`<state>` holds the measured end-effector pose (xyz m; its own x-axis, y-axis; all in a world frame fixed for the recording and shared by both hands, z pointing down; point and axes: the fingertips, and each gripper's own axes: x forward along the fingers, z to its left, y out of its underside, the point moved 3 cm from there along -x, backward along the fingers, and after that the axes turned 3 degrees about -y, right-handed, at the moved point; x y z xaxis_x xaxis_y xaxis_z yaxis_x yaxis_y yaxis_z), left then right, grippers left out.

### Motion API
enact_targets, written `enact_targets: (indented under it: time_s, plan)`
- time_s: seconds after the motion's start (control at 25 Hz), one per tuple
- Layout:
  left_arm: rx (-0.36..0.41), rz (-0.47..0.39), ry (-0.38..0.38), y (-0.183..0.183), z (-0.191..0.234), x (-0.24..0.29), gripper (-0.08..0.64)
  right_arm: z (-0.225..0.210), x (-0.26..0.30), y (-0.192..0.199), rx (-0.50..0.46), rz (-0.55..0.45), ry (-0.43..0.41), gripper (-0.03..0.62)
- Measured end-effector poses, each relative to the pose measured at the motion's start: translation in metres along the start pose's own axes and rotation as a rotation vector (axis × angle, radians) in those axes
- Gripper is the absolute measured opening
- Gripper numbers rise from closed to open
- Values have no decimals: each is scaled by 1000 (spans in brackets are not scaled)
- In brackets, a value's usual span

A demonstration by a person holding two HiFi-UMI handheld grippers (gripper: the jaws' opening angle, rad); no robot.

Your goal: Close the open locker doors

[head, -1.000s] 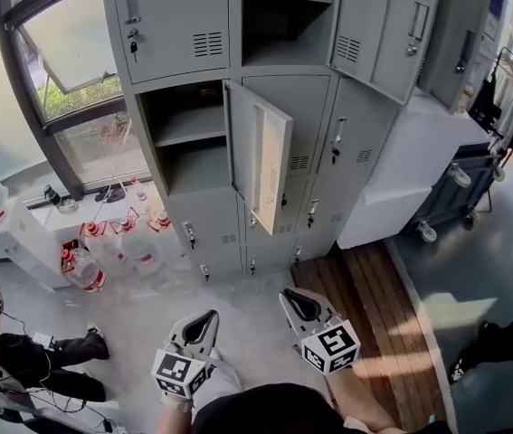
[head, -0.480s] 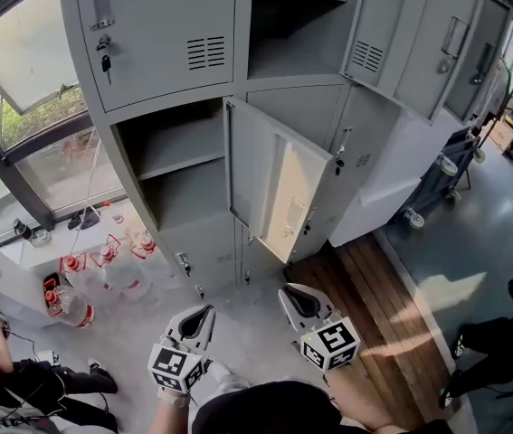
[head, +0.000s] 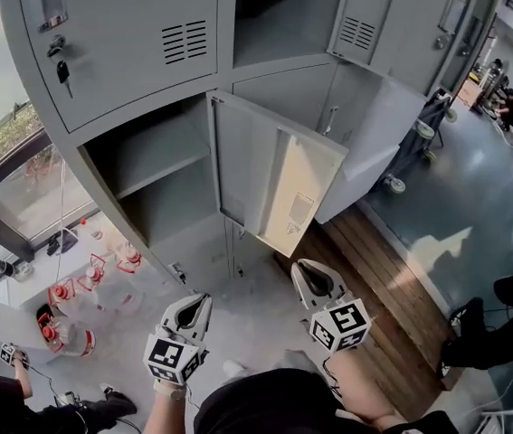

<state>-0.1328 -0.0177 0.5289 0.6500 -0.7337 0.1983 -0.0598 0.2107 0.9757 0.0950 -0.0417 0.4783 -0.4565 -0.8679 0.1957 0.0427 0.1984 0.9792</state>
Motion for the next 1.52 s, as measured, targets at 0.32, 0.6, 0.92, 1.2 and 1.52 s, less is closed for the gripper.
enact_targets:
  time_s: [0.32, 0.6, 0.92, 1.2, 1.52]
  plan:
    - [-6, 10, 58, -3, -8, 32, 23, -41, 10, -4, -9, 26, 64, 104]
    - [-19, 14, 32, -11, -14, 64, 23, -67, 34, -18, -3, 19, -30, 207]
    - [-7, 21, -5, -15, -17, 69, 23, -72, 56, -22, 13, -3, -119, 210]
    - [-15, 31, -62, -12, -12, 50, 23, -66, 55, -22, 41, -36, -132, 156]
    - [-23, 20, -86, -4, -13, 21, 23, -32, 48, -18, 32, -32, -181, 130]
